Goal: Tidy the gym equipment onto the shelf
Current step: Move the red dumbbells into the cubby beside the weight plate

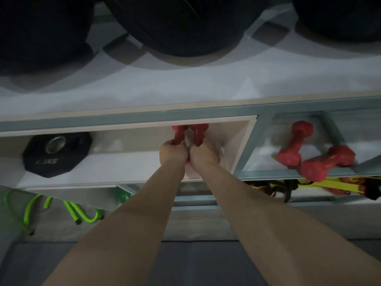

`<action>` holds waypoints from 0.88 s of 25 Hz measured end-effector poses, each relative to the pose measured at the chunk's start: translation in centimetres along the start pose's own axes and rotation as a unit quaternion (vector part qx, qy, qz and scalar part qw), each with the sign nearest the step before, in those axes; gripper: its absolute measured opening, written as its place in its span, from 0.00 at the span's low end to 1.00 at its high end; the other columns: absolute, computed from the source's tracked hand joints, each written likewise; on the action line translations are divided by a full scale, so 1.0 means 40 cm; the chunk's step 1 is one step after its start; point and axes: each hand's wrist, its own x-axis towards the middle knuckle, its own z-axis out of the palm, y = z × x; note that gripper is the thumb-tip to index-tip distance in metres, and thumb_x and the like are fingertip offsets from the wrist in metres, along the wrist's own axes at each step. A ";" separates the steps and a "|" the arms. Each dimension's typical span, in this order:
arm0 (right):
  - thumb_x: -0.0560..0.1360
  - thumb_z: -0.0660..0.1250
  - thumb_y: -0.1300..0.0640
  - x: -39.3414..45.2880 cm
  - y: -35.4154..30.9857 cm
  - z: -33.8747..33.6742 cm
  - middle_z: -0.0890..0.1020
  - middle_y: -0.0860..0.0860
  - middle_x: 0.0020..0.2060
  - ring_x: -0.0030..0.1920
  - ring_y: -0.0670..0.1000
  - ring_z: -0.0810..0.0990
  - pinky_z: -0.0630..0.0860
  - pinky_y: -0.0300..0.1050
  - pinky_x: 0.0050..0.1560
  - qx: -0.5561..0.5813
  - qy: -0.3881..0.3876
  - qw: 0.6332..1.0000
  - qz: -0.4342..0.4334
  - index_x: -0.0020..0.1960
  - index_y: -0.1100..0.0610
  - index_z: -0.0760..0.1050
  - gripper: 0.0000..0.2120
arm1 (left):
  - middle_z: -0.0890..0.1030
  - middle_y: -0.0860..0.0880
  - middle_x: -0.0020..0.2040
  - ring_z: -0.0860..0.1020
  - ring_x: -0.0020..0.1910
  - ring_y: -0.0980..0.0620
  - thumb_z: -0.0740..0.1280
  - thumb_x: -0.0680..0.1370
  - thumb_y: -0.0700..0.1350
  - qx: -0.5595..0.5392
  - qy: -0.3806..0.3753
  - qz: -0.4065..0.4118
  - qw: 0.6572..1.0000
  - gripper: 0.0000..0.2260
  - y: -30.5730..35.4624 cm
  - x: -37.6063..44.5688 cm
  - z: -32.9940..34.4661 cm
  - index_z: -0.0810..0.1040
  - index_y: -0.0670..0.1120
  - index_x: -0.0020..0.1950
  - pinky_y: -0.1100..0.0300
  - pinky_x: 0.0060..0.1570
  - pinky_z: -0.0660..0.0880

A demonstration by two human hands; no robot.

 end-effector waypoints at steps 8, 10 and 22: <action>0.82 0.57 0.44 -0.065 0.004 -0.008 0.69 0.59 0.69 0.69 0.62 0.68 0.65 0.57 0.72 0.029 0.014 0.999 -0.013 0.70 0.55 0.70 0.21 | 0.86 0.40 0.51 0.84 0.52 0.37 0.66 0.79 0.42 0.049 -0.026 0.021 0.998 0.13 0.004 -0.021 -0.025 0.82 0.42 0.62 0.45 0.57 0.81; 0.82 0.59 0.48 -0.096 0.018 -0.028 0.70 0.59 0.69 0.71 0.61 0.66 0.64 0.54 0.73 0.044 0.011 0.998 -0.042 0.69 0.56 0.71 0.19 | 0.86 0.40 0.50 0.83 0.54 0.35 0.65 0.75 0.43 0.067 -0.030 0.037 0.997 0.13 0.003 -0.048 -0.023 0.82 0.45 0.58 0.42 0.59 0.80; 0.74 0.66 0.65 -0.218 0.203 -0.392 0.77 0.53 0.25 0.29 0.49 0.74 0.71 0.45 0.34 0.222 0.073 0.972 -0.025 0.32 0.58 0.77 0.12 | 0.79 0.46 0.40 0.78 0.42 0.46 0.67 0.79 0.38 -0.041 -0.071 -0.032 0.996 0.01 -0.007 -0.467 0.153 0.76 0.43 0.48 0.59 0.38 0.74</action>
